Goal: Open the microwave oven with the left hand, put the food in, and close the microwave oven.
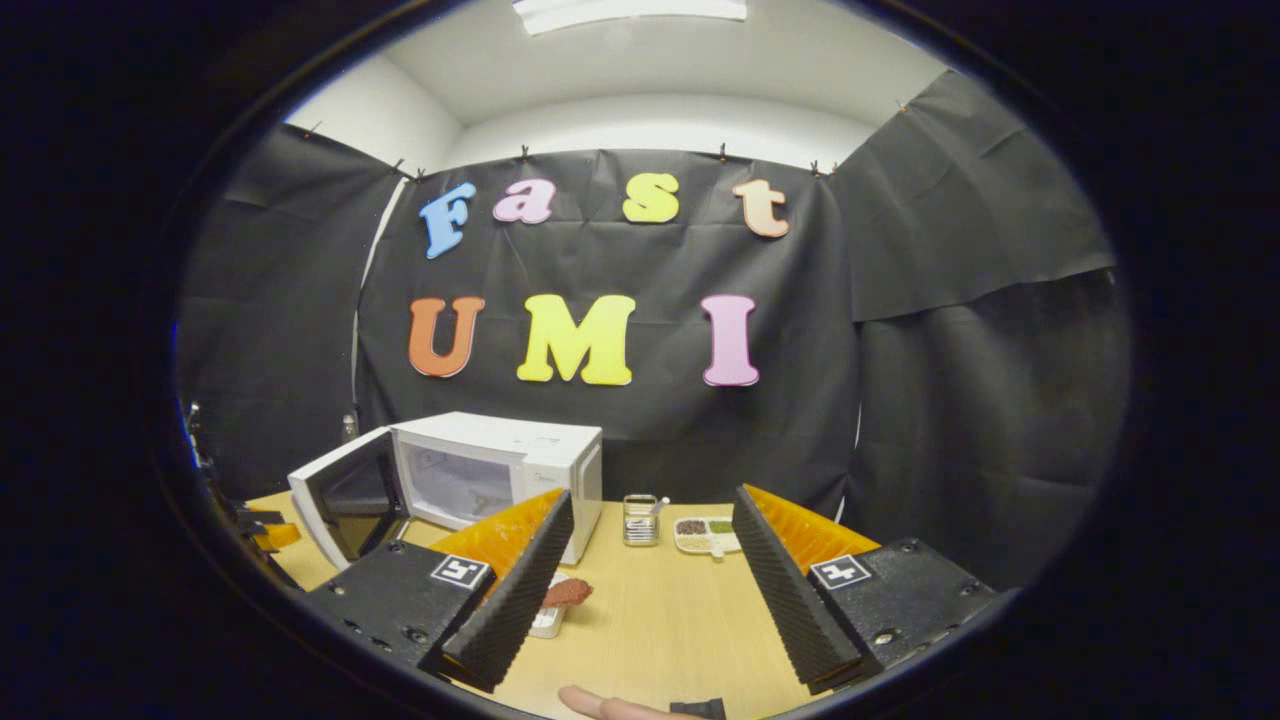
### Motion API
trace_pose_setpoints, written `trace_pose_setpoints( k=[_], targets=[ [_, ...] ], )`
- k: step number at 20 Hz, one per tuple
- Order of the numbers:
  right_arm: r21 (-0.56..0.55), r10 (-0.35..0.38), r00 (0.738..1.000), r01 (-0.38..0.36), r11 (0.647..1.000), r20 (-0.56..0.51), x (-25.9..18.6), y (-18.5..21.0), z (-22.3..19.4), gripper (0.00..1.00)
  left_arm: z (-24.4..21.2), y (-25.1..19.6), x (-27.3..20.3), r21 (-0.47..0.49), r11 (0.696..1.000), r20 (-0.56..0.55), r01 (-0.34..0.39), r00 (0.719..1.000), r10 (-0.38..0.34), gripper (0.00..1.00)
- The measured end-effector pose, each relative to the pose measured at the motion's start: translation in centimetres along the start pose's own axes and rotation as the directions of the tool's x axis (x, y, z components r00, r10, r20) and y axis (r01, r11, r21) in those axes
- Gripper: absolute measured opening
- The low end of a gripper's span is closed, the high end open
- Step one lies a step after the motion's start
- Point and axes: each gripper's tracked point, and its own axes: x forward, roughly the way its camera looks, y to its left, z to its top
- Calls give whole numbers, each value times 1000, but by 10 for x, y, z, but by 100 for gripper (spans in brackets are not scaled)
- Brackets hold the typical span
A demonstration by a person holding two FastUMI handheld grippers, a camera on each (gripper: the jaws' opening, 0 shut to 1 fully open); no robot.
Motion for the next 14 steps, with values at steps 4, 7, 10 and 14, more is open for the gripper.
trace_pose_setpoints(
  k=[4, 7, 10, 14],
  targets=[
    [1, 21, 999, -21, 1000, -30, 4, 19, -7, 100, 12, 32, -24, 16, 998, 25, -57, 998, 56, 72],
    [-25, 31, 999, -32, 999, -36, 13, 28, -4, 95, 24, 32, -36, 10, 998, 22, -66, 998, 65, 88],
    [-68, 33, 999, -35, 997, -29, 30, 31, 4, 100, 45, 21, -39, 15, 997, 28, -76, 997, 76, 89],
    [-99, 21, 999, -24, 995, -28, 63, 22, 5, 100, 92, 1, -31, 41, 993, 91, -112, 990, 108, 93]
  ],
)
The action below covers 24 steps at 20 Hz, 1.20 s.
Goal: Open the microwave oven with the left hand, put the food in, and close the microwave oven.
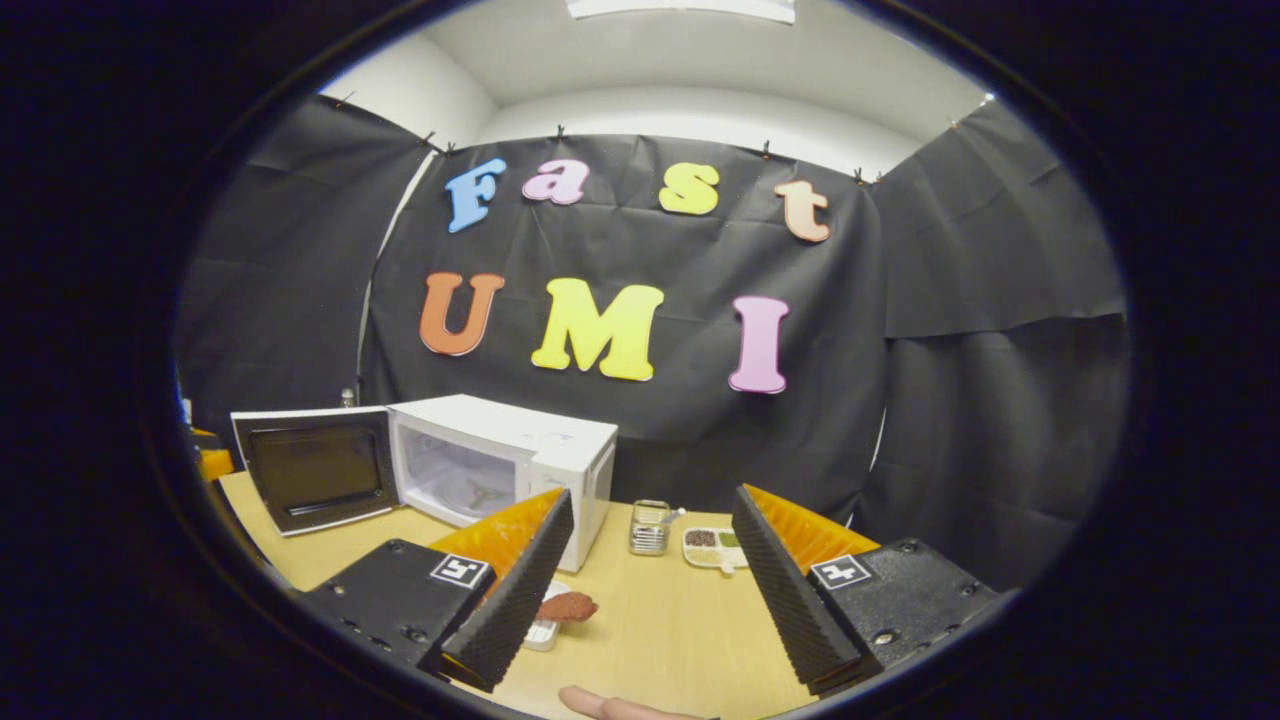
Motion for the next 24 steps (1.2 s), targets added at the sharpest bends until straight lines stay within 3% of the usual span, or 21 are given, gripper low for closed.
trace_pose_setpoints(
  k=[7, 8, 10, 12, 15, 17, 18, 19, 20, 21, 22, 24],
  targets=[
    [38, 81, 984, -76, 996, -160, 67, 1, -44, 100, 56, -53, 35, 24, 999, 2, 41, 999, -41, 93],
    [41, 99, 977, -93, 995, -188, 75, 3, -53, 96, 64, -60, 40, 24, 999, 6, 44, 999, -45, 93],
    [62, 150, 954, -139, 988, -259, 91, 10, -78, 100, 74, -76, 48, 11, 998, 4, 64, 998, -64, 93],
    [109, 209, 918, -183, 977, -336, 104, 17, -105, 96, 84, -86, 56, 4, 998, 6, 62, 998, -62, 93],
    [243, 352, 823, -268, 932, -446, 115, 37, -145, 99, 96, -100, 63, -2, 997, 10, 77, 997, -77, 93],
    [366, 454, 737, -294, 883, -501, 116, 52, -169, 96, 106, -104, 66, 17, 997, 33, 74, 997, -74, 93],
    [420, 499, 692, -301, 856, -522, 114, 59, -181, 91, 110, -105, 66, 24, 997, 42, 68, 997, -69, 93],
    [465, 535, 653, -301, 833, -535, 113, 65, -191, 79, 113, -107, 66, 27, 997, 53, 68, 996, -69, 93],
    [499, 563, 620, -299, 813, -547, 114, 69, -199, 89, 116, -109, 67, 26, 997, 62, 71, 995, -73, 93],
    [531, 585, 592, -289, 796, -554, 114, 73, -206, 88, 117, -111, 68, 28, 997, 67, 75, 995, -76, 93],
    [562, 605, 565, -277, 780, -561, 116, 76, -214, 75, 117, -111, 68, 33, 997, 68, 73, 995, -76, 93],
    [634, 651, 518, -243, 734, -555, 118, 83, -224, 71, 117, -109, 73, 65, 996, 67, 59, 996, -64, 93]
  ],
)
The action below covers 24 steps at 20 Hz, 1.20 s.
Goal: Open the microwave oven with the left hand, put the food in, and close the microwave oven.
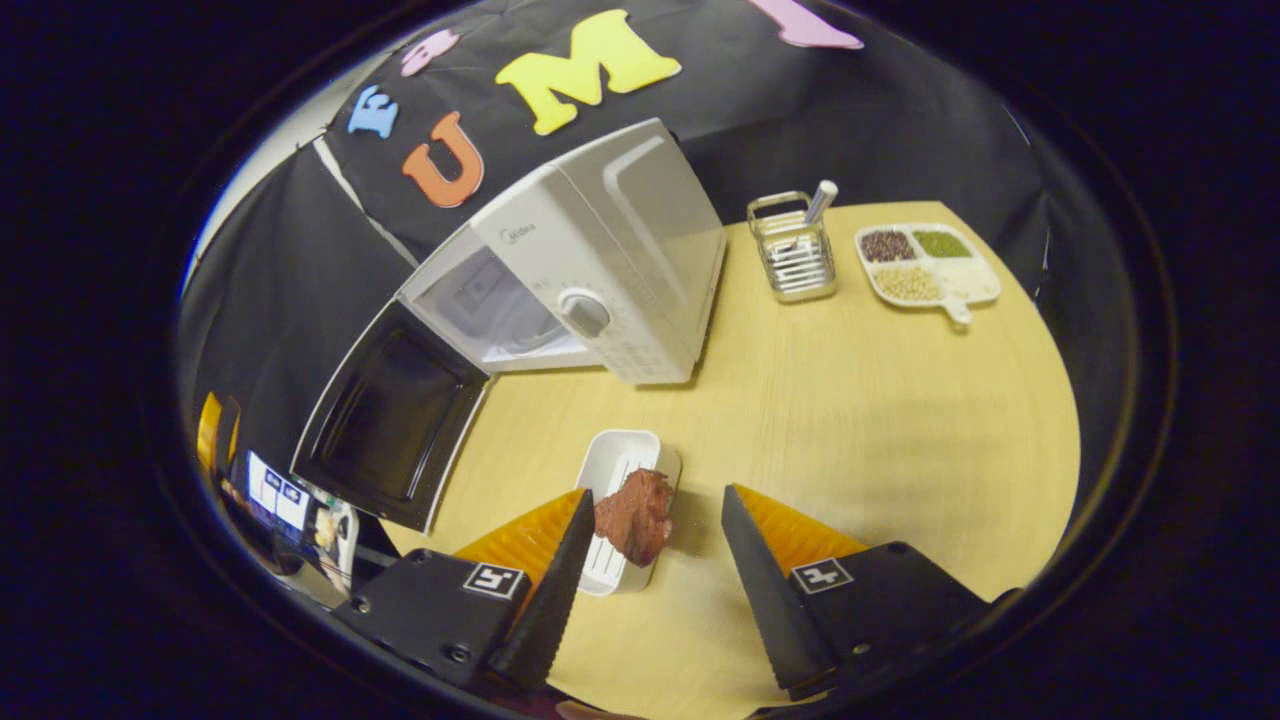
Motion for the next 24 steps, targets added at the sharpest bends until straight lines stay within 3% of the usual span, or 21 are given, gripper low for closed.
trace_pose_setpoints(
  k=[1, 3, 5, 6, 7, 8, 11, 14, 15, 16, 19, 23, 24],
  targets=[
    [33, 42, 999, -41, 999, -25, 6, 4, -5, 81, -4, 2, 3, 18, 1000, -6, -13, 1000, 13, 93],
    [137, 139, 985, -124, 983, -106, 17, 13, -18, 65, -11, 2, 2, 43, 999, -28, -28, 999, 30, 93],
    [254, 164, 980, -131, 958, -113, 19, 10, -21, 31, -14, -5, 1, 45, 999, -33, -8, 999, 10, 93],
    [245, 162, 981, -131, 961, -108, 16, 9, -20, 14, -15, -9, 0, 41, 999, -36, 11, 999, -10, 93],
    [216, 148, 984, -124, 968, -96, 13, 11, -19, 5, -15, -9, -2, 42, 999, -37, 21, 999, -20, 93],
    [186, 127, 989, -111, 976, -76, 8, 12, -15, 12, -14, -8, -4, 43, 999, -32, 24, 999, -22, 93],
    [78, 61, 998, -59, 995, -18, -16, 23, -9, 12, -14, -4, -11, 43, 999, -17, 26, 1000, -26, 94],
    [-48, -42, 997, 46, 998, 66, -37, 33, -2, 12, -16, 2, -17, 44, 999, -4, 22, 1000, -21, 94],
    [-96, -82, 991, 92, 991, 103, -44, 36, -1, 12, -21, 4, -18, 43, 999, -9, 26, 1000, -25, 84],
    [-138, -119, 983, 139, 981, 141, -51, 40, 1, 12, -24, 5, -21, 40, 999, -14, 30, 999, -30, 94],
    [-232, -215, 943, 275, 933, 253, -68, 56, 4, 12, -28, 13, -26, 25, 999, -20, 31, 999, -30, 94],
    [-364, -267, 861, 438, 822, 432, -82, 91, 12, 12, -30, 19, -35, -11, 999, -17, 41, 999, -41, 94],
    [-395, -270, 841, 474, 787, 469, -82, 102, 15, 12, -31, 19, -36, -7, 999, -14, 49, 999, -49, 84]
  ],
)
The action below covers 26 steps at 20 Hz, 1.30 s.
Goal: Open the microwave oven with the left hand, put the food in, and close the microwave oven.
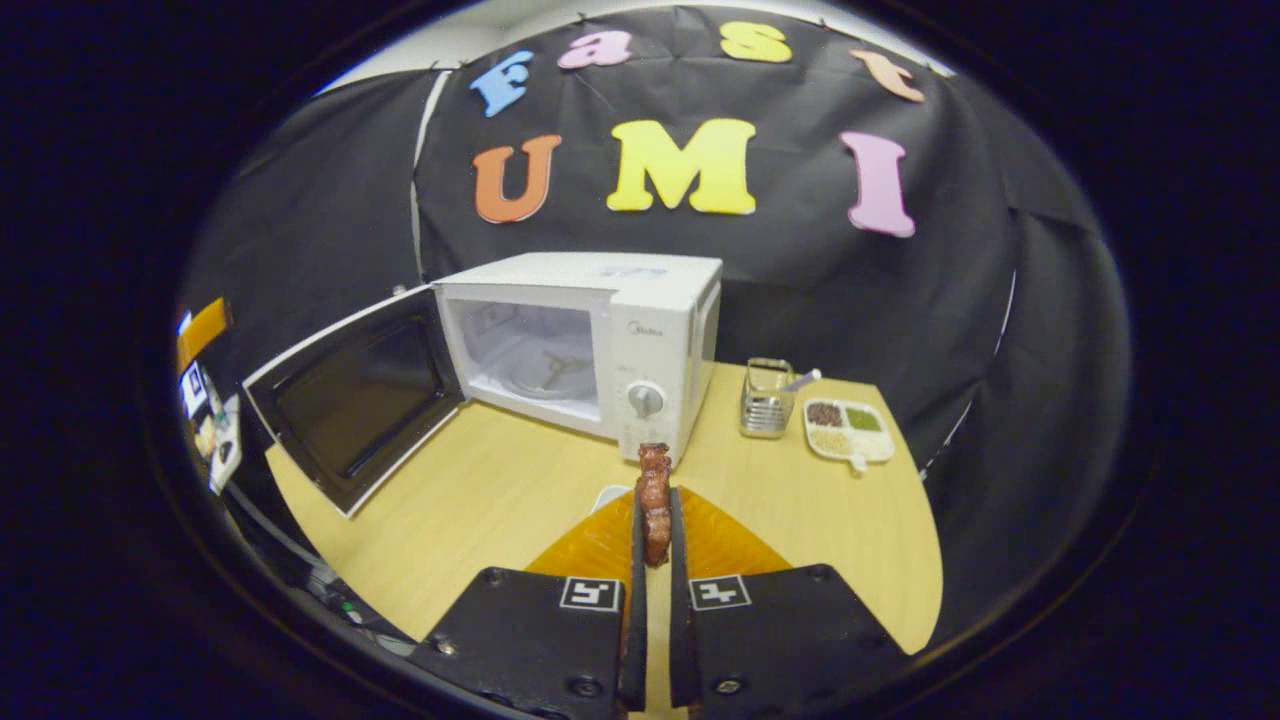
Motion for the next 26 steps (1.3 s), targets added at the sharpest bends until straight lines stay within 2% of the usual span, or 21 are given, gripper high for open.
trace_pose_setpoints(
  k=[1, 3, 5, 9, 16, 20, 24, 26],
  targets=[
    [-49, -20, 999, 21, 999, 31, -1, 9, 5, 12, -2, -2, 0, 6, 1000, 2, 11, 1000, -11, 94],
    [-109, -20, 997, 28, 994, 69, 1, 32, 13, 12, -6, -3, -3, 3, 1000, 1, 27, 1000, -27, 92],
    [-114, 6, 996, 5, 993, 94, 4, 58, 21, 12, -6, -5, -4, -21, 999, -4, 46, 999, -46, 93],
    [-78, 29, 990, -18, 997, 138, 27, 103, 35, 12, -4, 1, -10, -37, 998, -1, 46, 999, -46, 93],
    [19, -1, 978, -3, 1000, 206, 94, 162, 62, 12, -12, 12, -17, 1, 999, -20, 34, 999, -34, 93],
    [48, -13, 974, 2, 999, 227, 142, 192, 76, 13, -21, 25, -16, -8, 1000, -53, 20, 998, -20, 93],
    [55, -66, 964, 53, 997, 256, 188, 210, 91, 13, -24, 38, -15, -13, 1000, -58, 8, 998, -8, 93],
    [67, -70, 964, 55, 996, 256, 211, 219, 96, 13, -29, 43, -15, -15, 1000, -64, 6, 998, -7, 93]
  ],
)
